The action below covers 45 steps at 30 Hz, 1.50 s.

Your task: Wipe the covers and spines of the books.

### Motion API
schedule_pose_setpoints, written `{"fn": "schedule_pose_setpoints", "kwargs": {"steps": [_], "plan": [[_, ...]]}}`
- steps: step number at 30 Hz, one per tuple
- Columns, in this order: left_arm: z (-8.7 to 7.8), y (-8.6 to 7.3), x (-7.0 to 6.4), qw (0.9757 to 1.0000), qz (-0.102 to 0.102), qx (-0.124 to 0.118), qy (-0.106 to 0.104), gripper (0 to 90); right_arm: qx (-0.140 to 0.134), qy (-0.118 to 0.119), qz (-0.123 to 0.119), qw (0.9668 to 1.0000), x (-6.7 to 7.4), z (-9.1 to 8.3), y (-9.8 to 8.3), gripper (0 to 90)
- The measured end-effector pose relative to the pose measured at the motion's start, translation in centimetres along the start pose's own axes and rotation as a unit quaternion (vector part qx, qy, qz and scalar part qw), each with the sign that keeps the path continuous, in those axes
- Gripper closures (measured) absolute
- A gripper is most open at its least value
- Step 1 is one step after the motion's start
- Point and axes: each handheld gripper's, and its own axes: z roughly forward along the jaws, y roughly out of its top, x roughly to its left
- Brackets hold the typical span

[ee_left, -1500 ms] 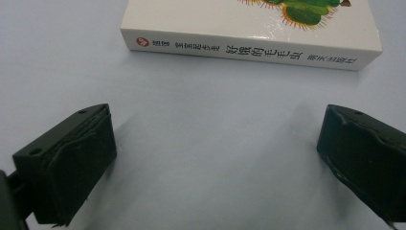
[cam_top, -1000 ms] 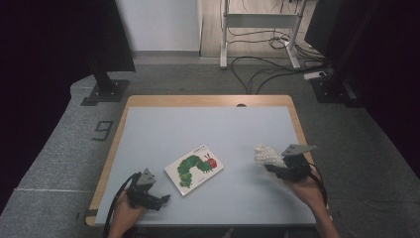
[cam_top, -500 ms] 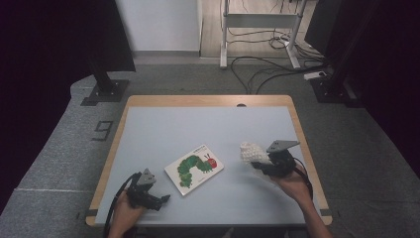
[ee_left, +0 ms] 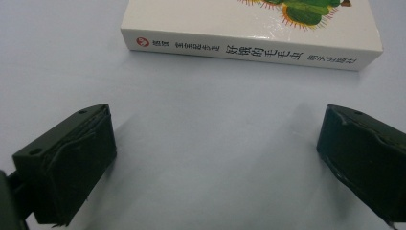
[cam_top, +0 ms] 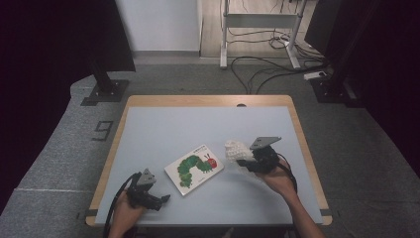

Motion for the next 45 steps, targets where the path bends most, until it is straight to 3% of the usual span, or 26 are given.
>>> {"fn": "schedule_pose_setpoints", "kwargs": {"steps": [11,26,45], "plan": [[0.0,0.0,0.0,1.0000,0.000,0.000,0.000,0.0,0.007,0.017,-0.018,0.9997,1.0,2.7,1.8,63.8],[0.0,0.0,0.0,1.0000,0.000,0.000,0.000,0.0,0.023,0.028,-0.025,0.9991,1.6,6.3,3.2,63.6],[0.0,0.0,0.0,1.0000,0.000,0.000,0.000,0.0,0.045,0.010,-0.031,0.9984,1.5,9.2,1.6,62.6]]}}
